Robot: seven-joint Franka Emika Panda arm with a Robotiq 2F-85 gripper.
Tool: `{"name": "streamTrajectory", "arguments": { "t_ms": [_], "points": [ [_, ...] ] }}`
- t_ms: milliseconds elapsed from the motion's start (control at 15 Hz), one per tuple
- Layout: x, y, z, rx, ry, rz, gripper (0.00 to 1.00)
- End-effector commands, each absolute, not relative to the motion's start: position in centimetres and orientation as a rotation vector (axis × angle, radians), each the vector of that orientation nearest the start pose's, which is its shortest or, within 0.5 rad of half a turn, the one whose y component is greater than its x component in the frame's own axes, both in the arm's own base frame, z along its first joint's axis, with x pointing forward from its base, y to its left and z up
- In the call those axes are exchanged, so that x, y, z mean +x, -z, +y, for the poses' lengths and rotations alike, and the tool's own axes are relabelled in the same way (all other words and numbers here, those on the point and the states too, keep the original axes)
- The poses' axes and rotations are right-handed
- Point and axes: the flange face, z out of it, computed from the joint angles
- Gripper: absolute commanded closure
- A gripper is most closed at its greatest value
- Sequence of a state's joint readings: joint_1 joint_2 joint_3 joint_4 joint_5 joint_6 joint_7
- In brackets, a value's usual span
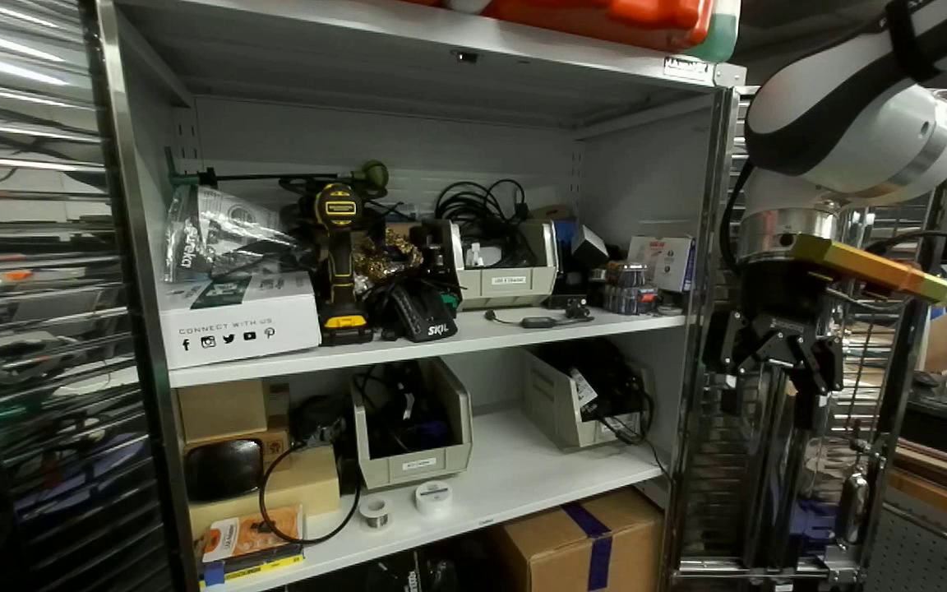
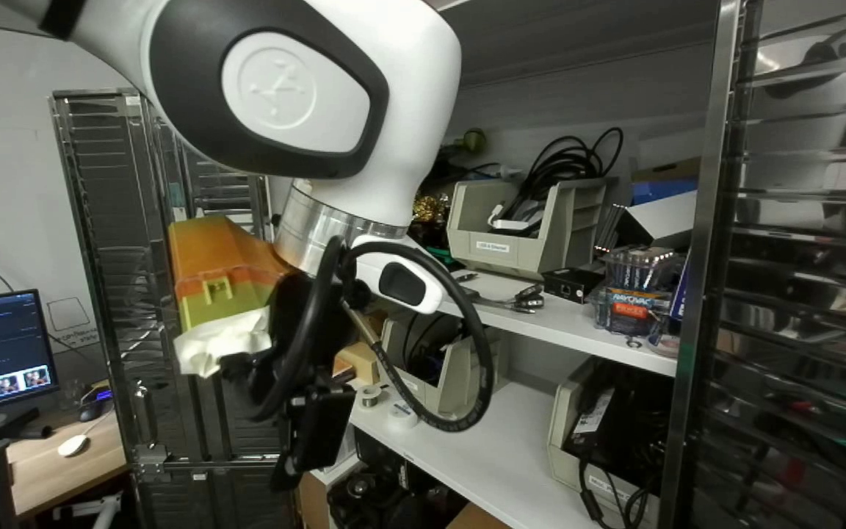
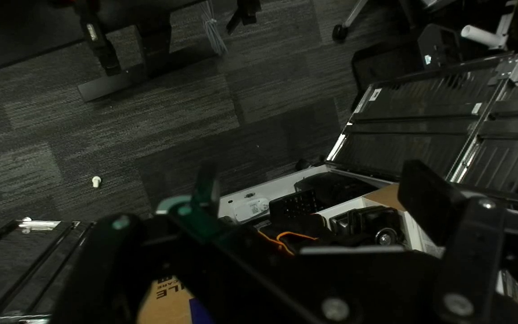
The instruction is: Pick the cable and put it in the box
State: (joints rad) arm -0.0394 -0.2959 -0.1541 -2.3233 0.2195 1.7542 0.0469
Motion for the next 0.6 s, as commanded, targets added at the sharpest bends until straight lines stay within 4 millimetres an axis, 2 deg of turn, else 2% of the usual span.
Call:
{"name": "streamTrajectory", "arguments": {
  "t_ms": [0,200,533],
  "points": [
    [42.5,-44.0,-6.3,-2.812,-0.373,0.446,0.00],
    [44.4,-44.2,-6.1,-2.805,-0.351,0.530,0.00],
    [50.3,-46.2,-6.1,-2.800,-0.311,0.666,0.00]
  ]
}}
